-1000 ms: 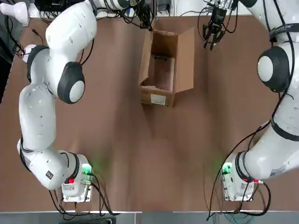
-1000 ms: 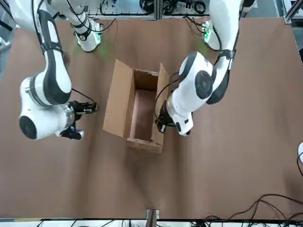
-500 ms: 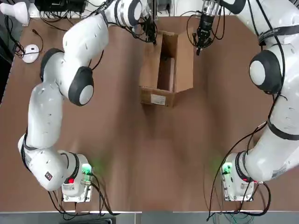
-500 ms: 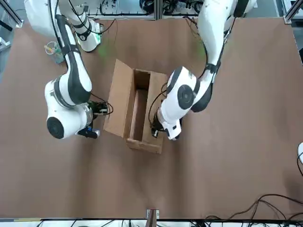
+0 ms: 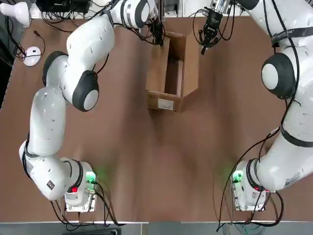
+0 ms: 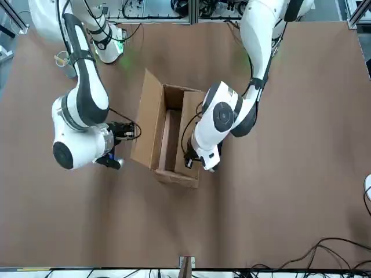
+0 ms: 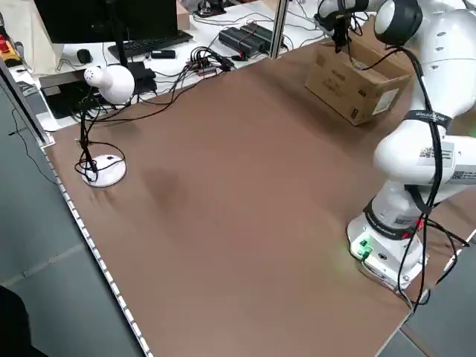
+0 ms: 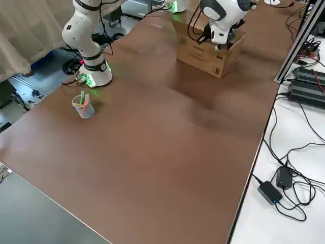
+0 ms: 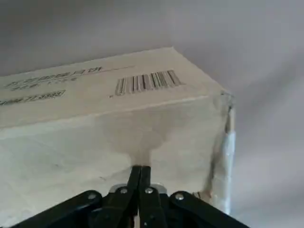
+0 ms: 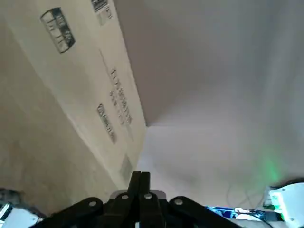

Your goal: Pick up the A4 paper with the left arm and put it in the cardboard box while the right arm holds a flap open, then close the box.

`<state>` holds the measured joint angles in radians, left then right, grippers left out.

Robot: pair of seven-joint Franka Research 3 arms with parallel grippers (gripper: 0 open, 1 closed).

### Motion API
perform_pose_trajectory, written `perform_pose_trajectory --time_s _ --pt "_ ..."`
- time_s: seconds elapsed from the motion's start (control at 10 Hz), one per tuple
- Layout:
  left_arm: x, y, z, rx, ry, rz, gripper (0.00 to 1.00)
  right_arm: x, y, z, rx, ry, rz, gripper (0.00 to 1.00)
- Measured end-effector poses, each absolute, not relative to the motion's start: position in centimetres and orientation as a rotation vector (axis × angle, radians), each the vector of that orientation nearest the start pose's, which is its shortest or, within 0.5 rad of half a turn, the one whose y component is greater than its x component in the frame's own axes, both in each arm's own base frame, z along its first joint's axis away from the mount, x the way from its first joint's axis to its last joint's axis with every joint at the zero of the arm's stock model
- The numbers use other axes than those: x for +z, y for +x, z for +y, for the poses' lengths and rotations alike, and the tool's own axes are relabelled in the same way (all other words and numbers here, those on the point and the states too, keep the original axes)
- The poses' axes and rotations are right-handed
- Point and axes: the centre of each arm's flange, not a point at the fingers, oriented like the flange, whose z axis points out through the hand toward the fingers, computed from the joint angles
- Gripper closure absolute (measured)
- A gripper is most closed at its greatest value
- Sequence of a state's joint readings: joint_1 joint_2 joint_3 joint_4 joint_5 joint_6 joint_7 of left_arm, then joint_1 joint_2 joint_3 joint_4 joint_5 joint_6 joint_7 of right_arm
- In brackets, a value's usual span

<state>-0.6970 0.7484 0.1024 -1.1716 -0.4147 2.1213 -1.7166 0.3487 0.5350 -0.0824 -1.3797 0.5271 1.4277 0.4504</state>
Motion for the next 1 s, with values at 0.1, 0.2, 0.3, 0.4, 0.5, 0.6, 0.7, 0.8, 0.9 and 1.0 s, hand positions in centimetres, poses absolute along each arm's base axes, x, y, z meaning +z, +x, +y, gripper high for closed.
perform_pose_trajectory --time_s 0.1,0.2,0.3,0.4,0.5,0.6,0.7,0.8,0.9,1.0 --pt "39.5 62.2 -46.0 0.314 -2.781 -2.067 0.95 39.2 60.9 25.4 0.876 -2.686 0.328 0.99" --pt "42.7 62.7 -44.6 0.283 -2.788 -2.092 0.93 39.6 60.4 27.1 0.881 -2.670 0.331 0.99" --pt "45.9 63.0 -42.3 0.241 -2.774 -2.098 0.92 39.9 59.8 28.9 0.879 -2.666 0.323 0.99" --pt "48.7 63.8 -39.0 0.184 -2.754 -2.091 0.89 40.1 59.3 30.6 0.862 -2.671 0.308 0.99" --pt "50.5 65.1 -34.5 0.147 -2.757 -2.047 0.83 40.2 58.9 32.6 0.826 -2.680 0.312 0.99" --pt "51.2 66.6 -29.4 0.115 -2.788 -1.935 0.70 40.0 58.4 34.4 0.790 -2.690 0.326 0.99" --pt "51.2 67.7 -25.0 0.072 -2.824 -1.793 0.53 39.2 58.1 35.9 0.775 -2.699 0.338 0.99" --pt "51.4 68.5 -21.6 0.021 -2.854 -1.683 0.41 37.8 58.0 36.9 0.768 -2.706 0.360 0.99" --pt "51.9 69.1 -18.7 -0.037 -2.896 -1.563 0.25 36.2 58.1 37.3 0.765 -2.712 0.383 0.99" --pt "52.7 69.4 -16.3 -0.090 -2.953 -1.412 0.12 34.9 58.2 37.4 0.773 -2.720 0.394 0.99"
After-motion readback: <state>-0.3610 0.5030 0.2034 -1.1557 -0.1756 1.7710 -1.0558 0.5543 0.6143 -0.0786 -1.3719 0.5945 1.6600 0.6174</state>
